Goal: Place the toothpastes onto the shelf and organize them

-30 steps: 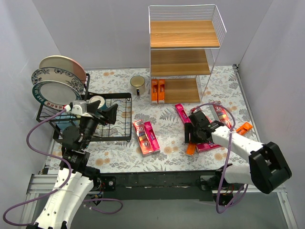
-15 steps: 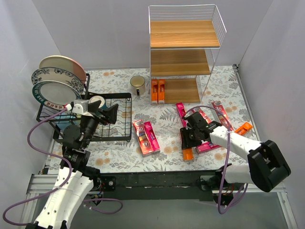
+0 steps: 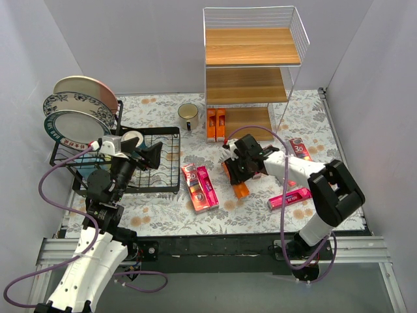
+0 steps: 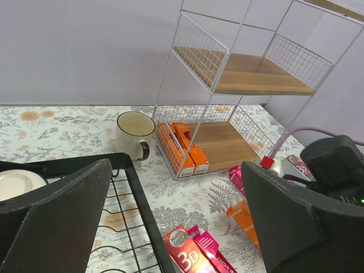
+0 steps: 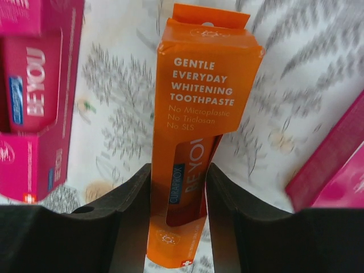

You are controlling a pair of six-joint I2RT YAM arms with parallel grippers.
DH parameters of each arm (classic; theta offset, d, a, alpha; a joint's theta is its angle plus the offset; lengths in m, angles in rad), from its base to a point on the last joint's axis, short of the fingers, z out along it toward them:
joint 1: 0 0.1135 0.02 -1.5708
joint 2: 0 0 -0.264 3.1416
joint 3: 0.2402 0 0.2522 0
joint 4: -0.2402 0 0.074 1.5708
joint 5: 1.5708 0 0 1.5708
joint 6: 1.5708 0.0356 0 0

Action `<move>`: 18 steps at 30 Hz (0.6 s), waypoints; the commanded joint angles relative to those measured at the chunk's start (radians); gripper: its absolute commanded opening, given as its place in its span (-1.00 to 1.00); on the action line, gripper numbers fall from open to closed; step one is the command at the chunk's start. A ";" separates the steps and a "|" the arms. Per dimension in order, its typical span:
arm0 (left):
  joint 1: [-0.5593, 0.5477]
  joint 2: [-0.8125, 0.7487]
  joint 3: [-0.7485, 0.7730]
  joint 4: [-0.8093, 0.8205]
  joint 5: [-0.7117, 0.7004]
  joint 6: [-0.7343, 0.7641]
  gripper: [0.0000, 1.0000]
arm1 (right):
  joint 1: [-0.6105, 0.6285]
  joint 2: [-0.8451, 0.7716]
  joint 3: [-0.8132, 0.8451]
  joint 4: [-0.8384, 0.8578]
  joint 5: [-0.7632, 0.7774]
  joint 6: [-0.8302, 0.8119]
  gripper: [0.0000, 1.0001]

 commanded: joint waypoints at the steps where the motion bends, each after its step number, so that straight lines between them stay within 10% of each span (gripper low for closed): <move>1: -0.003 0.007 0.001 0.003 0.005 0.011 0.96 | 0.006 0.066 0.098 0.099 0.061 -0.089 -0.05; 10: -0.003 0.008 0.003 0.005 0.007 0.009 0.96 | 0.044 -0.094 -0.093 0.230 0.079 -0.054 0.43; 18: -0.002 0.020 0.001 0.011 0.018 0.006 0.96 | 0.070 -0.428 -0.434 0.473 0.150 -0.018 0.42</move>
